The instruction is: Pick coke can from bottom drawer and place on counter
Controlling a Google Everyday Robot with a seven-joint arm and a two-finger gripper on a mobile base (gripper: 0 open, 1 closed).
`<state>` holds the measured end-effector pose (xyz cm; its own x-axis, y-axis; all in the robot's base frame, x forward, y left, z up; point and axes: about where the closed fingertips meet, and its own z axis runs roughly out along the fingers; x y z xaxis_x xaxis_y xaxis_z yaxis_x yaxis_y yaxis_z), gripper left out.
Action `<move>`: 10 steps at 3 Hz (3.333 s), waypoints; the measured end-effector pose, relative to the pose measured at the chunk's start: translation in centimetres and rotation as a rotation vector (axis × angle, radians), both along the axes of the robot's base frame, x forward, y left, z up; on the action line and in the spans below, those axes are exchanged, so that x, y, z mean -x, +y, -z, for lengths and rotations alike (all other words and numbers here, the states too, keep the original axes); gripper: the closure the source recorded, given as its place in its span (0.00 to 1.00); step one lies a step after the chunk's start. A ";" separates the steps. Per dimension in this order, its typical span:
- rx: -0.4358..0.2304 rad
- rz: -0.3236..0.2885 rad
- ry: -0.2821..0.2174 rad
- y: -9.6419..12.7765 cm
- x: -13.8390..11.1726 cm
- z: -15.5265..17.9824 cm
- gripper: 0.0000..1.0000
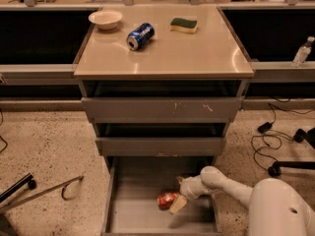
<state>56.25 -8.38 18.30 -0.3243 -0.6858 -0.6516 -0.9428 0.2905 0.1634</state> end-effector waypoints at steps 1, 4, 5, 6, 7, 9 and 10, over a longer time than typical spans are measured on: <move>-0.008 -0.021 0.017 0.6 0.5 1.0 0.00; 0.037 -0.063 0.006 2.6 0.5 4.2 0.00; 0.060 -0.048 -0.003 1.7 0.0 4.4 0.00; 0.061 -0.050 0.010 1.3 -0.2 4.8 0.06; 0.061 -0.050 0.010 1.3 -0.2 4.8 0.25; 0.061 -0.050 0.010 1.3 -0.2 4.8 0.70; -0.009 0.002 -0.026 1.1 0.6 2.2 0.95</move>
Offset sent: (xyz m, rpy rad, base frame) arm -0.0064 0.0208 -0.0272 0.0148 0.0192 0.0697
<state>55.63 -7.30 16.12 -0.3085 -0.6792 -0.6660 -0.9462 0.2913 0.1412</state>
